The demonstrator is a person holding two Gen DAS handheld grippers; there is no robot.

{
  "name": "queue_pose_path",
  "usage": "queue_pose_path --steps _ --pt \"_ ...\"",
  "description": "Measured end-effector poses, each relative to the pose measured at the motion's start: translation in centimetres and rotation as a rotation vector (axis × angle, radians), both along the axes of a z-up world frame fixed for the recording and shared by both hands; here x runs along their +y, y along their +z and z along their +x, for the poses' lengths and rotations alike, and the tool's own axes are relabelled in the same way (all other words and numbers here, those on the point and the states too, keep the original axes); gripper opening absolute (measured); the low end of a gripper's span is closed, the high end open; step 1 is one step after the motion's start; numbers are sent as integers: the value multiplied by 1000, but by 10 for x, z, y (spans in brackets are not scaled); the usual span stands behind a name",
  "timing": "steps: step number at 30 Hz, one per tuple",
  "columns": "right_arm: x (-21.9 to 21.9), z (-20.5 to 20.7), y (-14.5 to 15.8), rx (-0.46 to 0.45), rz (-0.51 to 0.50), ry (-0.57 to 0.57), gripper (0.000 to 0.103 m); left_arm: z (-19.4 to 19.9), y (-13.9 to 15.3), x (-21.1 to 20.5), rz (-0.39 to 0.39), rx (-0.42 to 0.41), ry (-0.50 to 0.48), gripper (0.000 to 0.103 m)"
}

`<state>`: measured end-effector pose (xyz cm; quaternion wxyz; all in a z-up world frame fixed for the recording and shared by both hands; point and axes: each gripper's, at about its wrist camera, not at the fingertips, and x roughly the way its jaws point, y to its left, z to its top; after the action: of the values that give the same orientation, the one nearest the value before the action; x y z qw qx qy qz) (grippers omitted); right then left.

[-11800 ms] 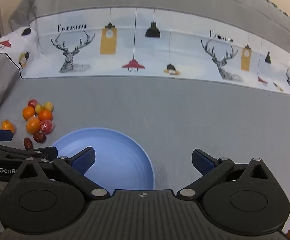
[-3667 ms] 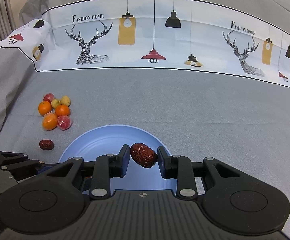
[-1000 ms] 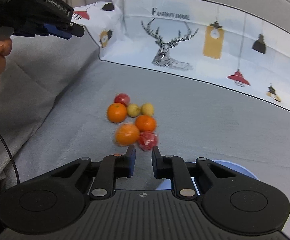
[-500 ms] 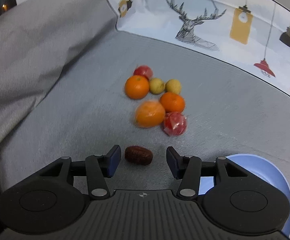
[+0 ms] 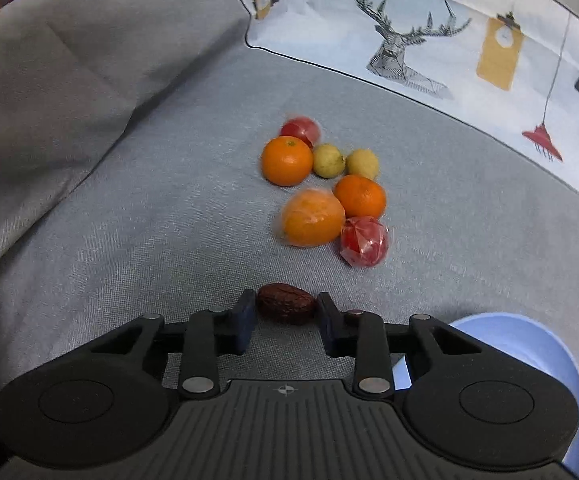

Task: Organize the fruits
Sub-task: 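Grasp another bagged mandarin with the left tool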

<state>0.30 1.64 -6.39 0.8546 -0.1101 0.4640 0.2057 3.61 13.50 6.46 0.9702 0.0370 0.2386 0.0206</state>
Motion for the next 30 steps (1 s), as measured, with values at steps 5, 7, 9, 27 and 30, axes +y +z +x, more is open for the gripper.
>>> queue_pose_path --steps 5,7,9,27,30 --pt "-4 -2 11 -27 25 -18 34 23 -47 0 -157 304 -130 42" --pt "-6 0 12 -30 25 -30 34 35 -63 5 -233 412 -148 42" --pt "-10 2 8 4 18 -45 34 43 -75 7 -266 479 -147 42" --pt "-17 2 2 69 12 -59 34 67 -138 -46 -146 710 -290 48" --pt "-17 2 3 68 16 -61 34 67 -138 -46 -163 709 -298 35"
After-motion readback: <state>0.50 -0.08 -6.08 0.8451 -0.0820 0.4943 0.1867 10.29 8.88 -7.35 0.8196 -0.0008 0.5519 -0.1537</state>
